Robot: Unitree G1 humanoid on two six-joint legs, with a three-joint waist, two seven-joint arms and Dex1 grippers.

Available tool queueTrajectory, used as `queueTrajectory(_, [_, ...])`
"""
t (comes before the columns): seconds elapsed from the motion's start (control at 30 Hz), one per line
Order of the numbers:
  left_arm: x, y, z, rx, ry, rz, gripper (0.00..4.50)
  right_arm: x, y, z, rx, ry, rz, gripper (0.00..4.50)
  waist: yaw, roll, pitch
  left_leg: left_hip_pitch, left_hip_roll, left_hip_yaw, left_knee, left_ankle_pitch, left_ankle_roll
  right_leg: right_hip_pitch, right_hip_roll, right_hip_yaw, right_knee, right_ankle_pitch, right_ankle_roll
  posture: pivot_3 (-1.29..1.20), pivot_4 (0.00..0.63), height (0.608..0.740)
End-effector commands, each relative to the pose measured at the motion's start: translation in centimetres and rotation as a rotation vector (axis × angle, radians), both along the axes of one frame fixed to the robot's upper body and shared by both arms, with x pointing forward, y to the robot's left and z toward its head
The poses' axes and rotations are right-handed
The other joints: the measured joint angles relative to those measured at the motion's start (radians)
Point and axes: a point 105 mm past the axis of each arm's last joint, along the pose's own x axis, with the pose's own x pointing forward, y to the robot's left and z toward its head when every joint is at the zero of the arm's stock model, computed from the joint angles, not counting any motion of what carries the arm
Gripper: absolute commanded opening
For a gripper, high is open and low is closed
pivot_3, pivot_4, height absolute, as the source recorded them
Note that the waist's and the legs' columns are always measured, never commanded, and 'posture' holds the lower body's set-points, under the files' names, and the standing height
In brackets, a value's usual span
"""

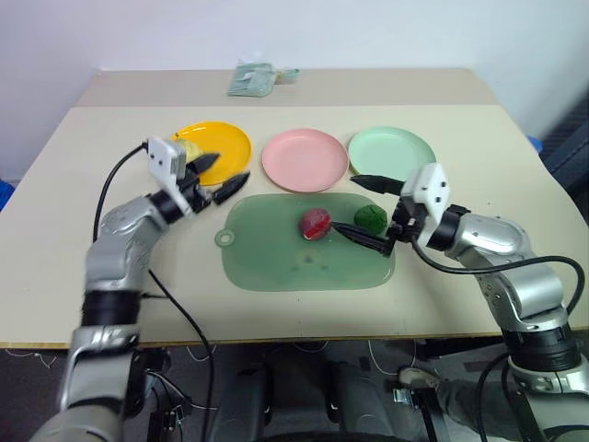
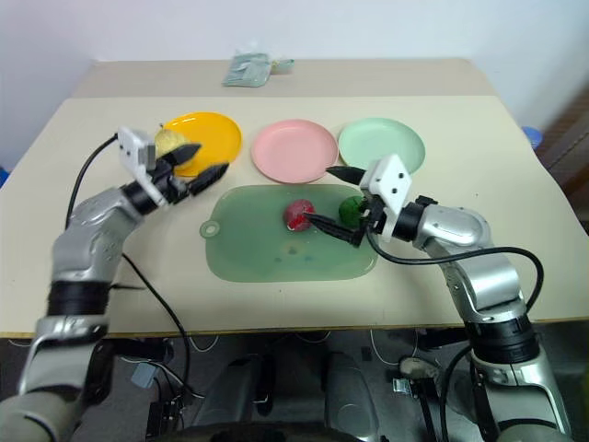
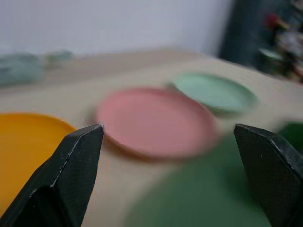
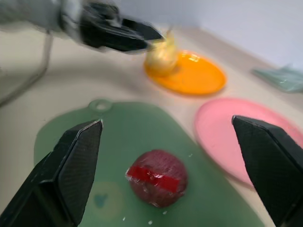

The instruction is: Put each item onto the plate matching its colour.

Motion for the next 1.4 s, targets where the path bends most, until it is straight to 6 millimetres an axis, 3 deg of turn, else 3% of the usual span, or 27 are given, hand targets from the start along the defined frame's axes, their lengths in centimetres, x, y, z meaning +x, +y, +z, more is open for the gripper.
queueTrajectory(0.03, [-3.1,-0.5,0.8,0.088,-0.015,-0.126,4.46,0.1,1.1,0.5,-0.060,-0.021,0.043,4.50,0.007,0.001,-0.001,0.000,0.000,0.000,0.000,0.000,0.000,0.001,0.000,0.000,-0.001,-0.001,-0.003,0.00,0.150,0.740])
queueTrajectory(0.37, [-7.0,0.3,-1.3,0.271,0.027,-0.205,4.46,1.1,3.5,-1.6,-0.407,-0.091,0.200,4.50,0.001,0.002,-0.001,-0.003,0.000,0.001,0.000,0.000,0.001,0.000,-0.003,-0.003,-0.005,-0.002,-0.006,0.00,0.150,0.740])
queueTrajectory(0.67, [-10.6,0.8,-2.9,0.277,0.059,-0.307,4.46,3.4,4.5,-2.2,-0.519,-0.142,0.209,4.50,-0.002,0.002,0.000,-0.003,0.000,0.002,0.000,0.000,0.001,-0.001,-0.003,-0.003,-0.005,-0.002,-0.006,0.00,0.150,0.740])
queueTrajectory(0.97, [-12.6,1.7,-3.2,0.292,0.054,-0.330,4.46,4.4,5.2,-2.7,-0.574,-0.134,0.210,4.50,-0.001,0.002,0.000,-0.003,0.000,0.002,0.000,0.000,0.000,-0.001,-0.003,-0.003,-0.005,-0.002,-0.006,0.00,0.150,0.740])
queueTrajectory(1.3, [-12.7,1.2,-2.7,0.287,0.037,-0.321,4.46,5.1,4.9,-3.9,-0.596,-0.074,0.199,4.50,-0.002,0.002,0.000,-0.003,0.000,0.002,0.000,0.000,0.001,-0.001,-0.003,-0.004,-0.004,-0.002,-0.006,0.00,0.150,0.740])
queueTrajectory(1.4, [-12.7,1.1,-2.7,0.289,0.037,-0.313,4.50,5.3,4.9,-3.8,-0.594,-0.074,0.191,3.59,-0.003,0.003,0.000,-0.003,0.000,0.002,0.000,0.000,0.001,-0.001,-0.003,-0.004,-0.004,-0.002,-0.006,0.00,0.150,0.740])
